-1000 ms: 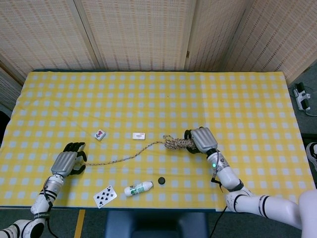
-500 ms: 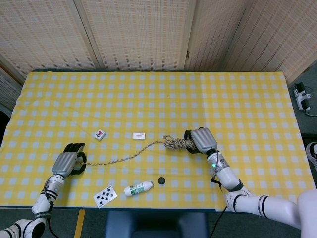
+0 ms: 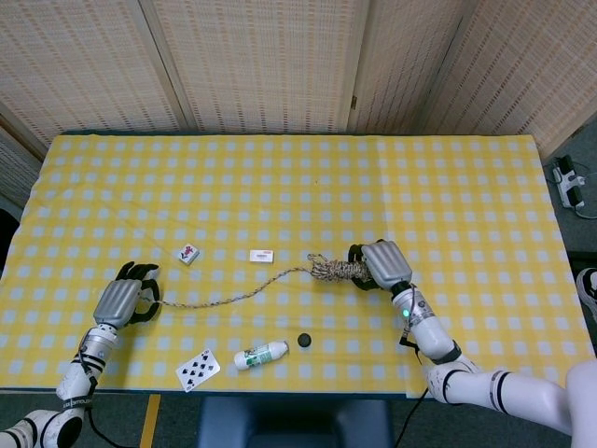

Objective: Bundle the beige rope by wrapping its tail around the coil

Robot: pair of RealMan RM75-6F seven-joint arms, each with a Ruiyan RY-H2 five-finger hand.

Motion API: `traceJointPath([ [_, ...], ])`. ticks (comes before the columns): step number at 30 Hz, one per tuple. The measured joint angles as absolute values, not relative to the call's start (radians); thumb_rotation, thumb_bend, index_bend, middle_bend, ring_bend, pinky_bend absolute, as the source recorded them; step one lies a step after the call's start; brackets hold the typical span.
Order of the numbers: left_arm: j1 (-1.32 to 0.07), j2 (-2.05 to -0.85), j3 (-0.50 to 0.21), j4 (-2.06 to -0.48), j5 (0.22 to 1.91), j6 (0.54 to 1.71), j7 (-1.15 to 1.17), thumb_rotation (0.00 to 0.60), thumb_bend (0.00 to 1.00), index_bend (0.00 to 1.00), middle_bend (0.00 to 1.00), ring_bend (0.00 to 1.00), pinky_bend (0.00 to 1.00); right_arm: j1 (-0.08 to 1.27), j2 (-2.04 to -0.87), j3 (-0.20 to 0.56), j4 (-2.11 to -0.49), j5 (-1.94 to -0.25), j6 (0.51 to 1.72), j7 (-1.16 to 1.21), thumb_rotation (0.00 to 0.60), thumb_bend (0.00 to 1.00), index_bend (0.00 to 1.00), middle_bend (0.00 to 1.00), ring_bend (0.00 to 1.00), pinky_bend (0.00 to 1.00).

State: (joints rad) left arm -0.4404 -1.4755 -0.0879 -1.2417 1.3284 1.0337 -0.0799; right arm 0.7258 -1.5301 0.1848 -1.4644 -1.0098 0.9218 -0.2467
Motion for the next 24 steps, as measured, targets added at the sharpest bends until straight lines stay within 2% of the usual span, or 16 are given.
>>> traceJointPath([
  [10,-0.498,-1.299,-0.174,-1.430,1.406,1.097,-0.149,0.600,0.51,0.63,0.22,0.17,0.00,0.684,-1.471,0.188,-1.542,-1.228,0.940,0.069,0.600,0.52,0.67,0.57,0.61,0.46],
  [17,-0.594,-1.191,-0.254,-1.567,1.394,1.044,-0.109,0.600,0.51,0.63,0.22,0.17,0.00,0.700,-1.450,0.171,-1.577,-1.424,0.923,0.312,0.600,0.52,0.67,0.58,0.61,0.49],
  [24,-0.663,-1.169,-0.305,-1.644,1.344,1.003,-0.035,0.600,0.51,0.63,0.22,0.17,0.00,0.779,-1.468,0.175,-1.612,-1.429,0.829,0.314,0.600,0.52,0.67,0.58,0.61,0.51],
])
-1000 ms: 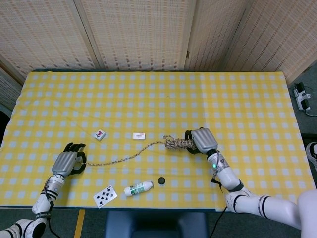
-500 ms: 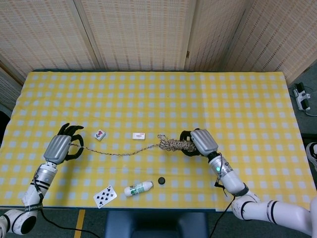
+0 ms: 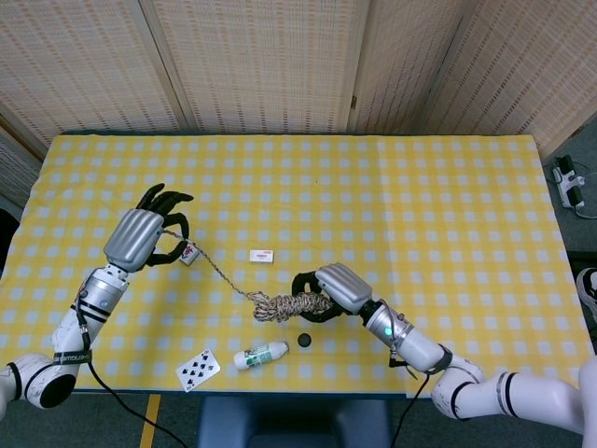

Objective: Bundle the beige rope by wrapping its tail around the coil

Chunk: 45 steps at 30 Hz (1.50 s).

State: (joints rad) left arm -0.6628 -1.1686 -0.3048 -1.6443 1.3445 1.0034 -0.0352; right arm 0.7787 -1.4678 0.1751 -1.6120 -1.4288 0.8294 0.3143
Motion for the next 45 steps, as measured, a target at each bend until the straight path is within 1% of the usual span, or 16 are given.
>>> traceJointPath([
  [4,-0.714,-1.166,-0.333,-1.694,1.307,0.983,0.022,0.600,0.51,0.63,0.22,0.17,0.00,0.808,-1.496,0.191,-1.621,-1.370,0.789,0.277,0.600,0.52,0.68,0.59,0.62,0.52],
  [9,-0.752,-1.169,-0.352,-1.752,1.275,0.972,0.056,0.600,0.51,0.63,0.22,0.17,0.00,0.836,-1.537,0.214,-1.622,-1.270,0.756,0.240,0.600,0.53,0.69,0.60,0.63,0.54],
  [14,-0.768,-1.169,-0.358,-1.810,1.270,0.977,0.051,0.600,0.51,0.63,0.22,0.17,0.00,0.856,-1.593,0.243,-1.607,-1.170,0.752,0.208,0.600,0.54,0.70,0.61,0.64,0.54],
  [18,-0.769,-1.157,-0.351,-1.856,1.290,0.987,0.045,0.600,0.51,0.63,0.22,0.17,0.00,0.866,-1.650,0.264,-1.583,-1.105,0.771,0.184,0.600,0.54,0.70,0.61,0.64,0.55],
  [24,-0.744,-1.127,-0.316,-1.916,1.355,1.026,0.039,0.600,0.51,0.63,0.22,0.16,0.00,0.862,-1.738,0.299,-1.536,-1.065,0.862,0.171,0.600,0.54,0.72,0.62,0.66,0.55],
  [33,-0.661,-1.077,-0.223,-1.952,1.467,1.096,-0.024,0.600,0.51,0.63,0.22,0.15,0.00,0.824,-1.877,0.373,-1.420,-1.074,1.044,0.233,0.600,0.55,0.74,0.63,0.66,0.56],
  [39,-0.599,-1.061,-0.170,-1.928,1.519,1.160,-0.091,0.600,0.51,0.63,0.22,0.15,0.00,0.800,-1.924,0.417,-1.358,-1.116,1.117,0.343,0.600,0.55,0.75,0.63,0.68,0.57],
  [45,-0.566,-1.060,-0.124,-1.858,1.540,1.172,-0.138,0.600,0.51,0.63,0.22,0.15,0.00,0.774,-1.939,0.454,-1.333,-1.165,1.162,0.477,0.600,0.55,0.76,0.64,0.69,0.58],
])
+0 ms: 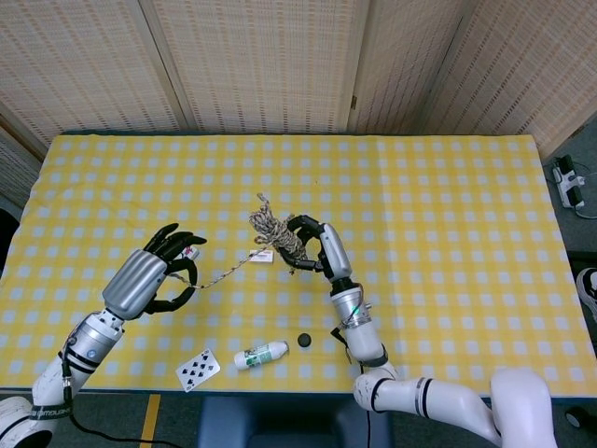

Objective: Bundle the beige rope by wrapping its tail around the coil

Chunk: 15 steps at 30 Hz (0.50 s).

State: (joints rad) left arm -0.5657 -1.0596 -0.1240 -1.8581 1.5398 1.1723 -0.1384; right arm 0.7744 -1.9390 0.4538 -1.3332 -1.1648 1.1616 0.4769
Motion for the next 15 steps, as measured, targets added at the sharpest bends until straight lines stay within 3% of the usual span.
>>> traceJointPath([
  [15,-0.567,-1.124,-0.106,-1.672,1.415,1.063,-0.214,0.600,0.51,0.63,0.22,0.14,0.00,0.722,-1.877,0.449,-1.351,-1.294,1.160,0.779,0.600,0.55,0.77,0.64,0.69,0.60],
])
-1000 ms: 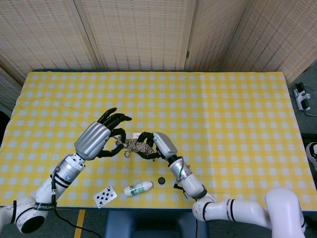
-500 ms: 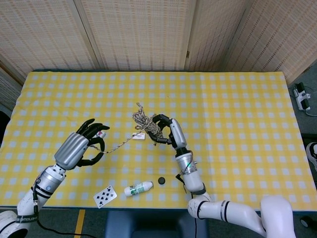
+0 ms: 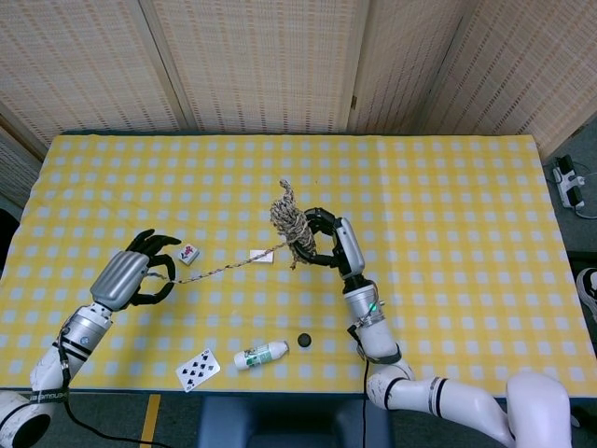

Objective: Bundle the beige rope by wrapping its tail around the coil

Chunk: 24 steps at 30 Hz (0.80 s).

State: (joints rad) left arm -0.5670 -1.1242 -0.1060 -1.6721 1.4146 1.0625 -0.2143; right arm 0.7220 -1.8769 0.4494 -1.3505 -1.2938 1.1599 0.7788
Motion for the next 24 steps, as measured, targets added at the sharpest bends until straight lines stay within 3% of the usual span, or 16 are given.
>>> traceJointPath([
  [16,-0.624,-1.154,-0.150,-1.607,1.351,0.990,-0.165,0.600,0.51,0.63,0.22,0.14,0.00,0.719,-1.746,0.346,-1.389,-1.461,1.138,0.827,0.600,0.55,0.77,0.65,0.70,0.60],
  [24,-0.682,-1.138,-0.176,-1.637,1.365,0.963,-0.051,0.600,0.51,0.61,0.22,0.13,0.00,0.755,-1.652,0.282,-1.521,-1.507,1.048,0.736,0.600,0.55,0.77,0.65,0.71,0.60],
])
